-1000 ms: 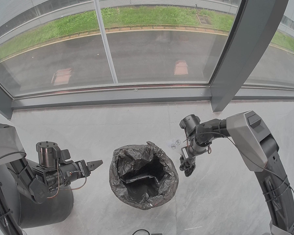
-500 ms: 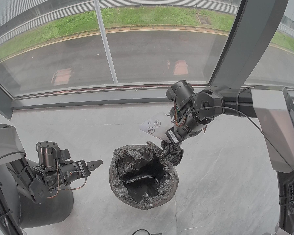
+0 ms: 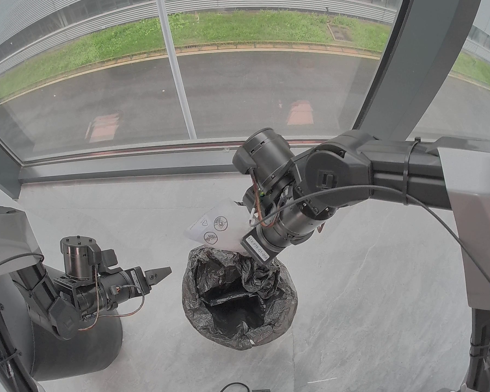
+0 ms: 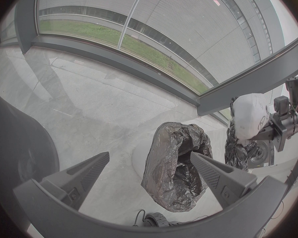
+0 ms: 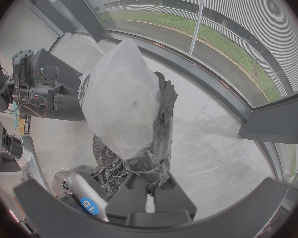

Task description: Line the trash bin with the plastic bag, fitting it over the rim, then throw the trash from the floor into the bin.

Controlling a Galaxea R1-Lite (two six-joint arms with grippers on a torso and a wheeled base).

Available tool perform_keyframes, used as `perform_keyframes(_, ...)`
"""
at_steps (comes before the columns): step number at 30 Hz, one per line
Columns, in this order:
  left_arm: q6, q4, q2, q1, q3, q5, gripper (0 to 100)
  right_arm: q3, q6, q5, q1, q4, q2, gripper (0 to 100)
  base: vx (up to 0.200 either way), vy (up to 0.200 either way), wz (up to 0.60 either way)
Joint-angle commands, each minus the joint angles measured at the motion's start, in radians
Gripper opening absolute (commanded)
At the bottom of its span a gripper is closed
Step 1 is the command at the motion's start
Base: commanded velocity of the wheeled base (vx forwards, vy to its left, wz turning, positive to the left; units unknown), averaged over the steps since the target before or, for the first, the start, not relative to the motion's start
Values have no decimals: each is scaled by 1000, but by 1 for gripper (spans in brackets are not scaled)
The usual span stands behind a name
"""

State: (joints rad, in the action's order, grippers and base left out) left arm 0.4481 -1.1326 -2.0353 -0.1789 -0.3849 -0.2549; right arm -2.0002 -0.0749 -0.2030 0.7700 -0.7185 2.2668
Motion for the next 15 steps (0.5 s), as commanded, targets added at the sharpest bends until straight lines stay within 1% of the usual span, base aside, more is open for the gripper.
perform_keyframes(1, 0, -1, 0, 1, 1, 0, 100, 0, 1, 0, 8, 7, 50, 0, 0, 0, 0)
perform_keyframes(7, 1, -1, 0, 1, 0, 0, 100, 0, 24, 8, 31, 14, 134, 0, 0, 0, 0)
perform_keyframes(13, 1, -1, 0, 1, 0, 0, 100, 0, 26, 10, 32, 17, 181, 0, 0, 0, 0)
perform_keyframes(15, 1, -1, 0, 1, 0, 0, 100, 0, 26, 0, 31, 57, 208, 0, 0, 0, 0)
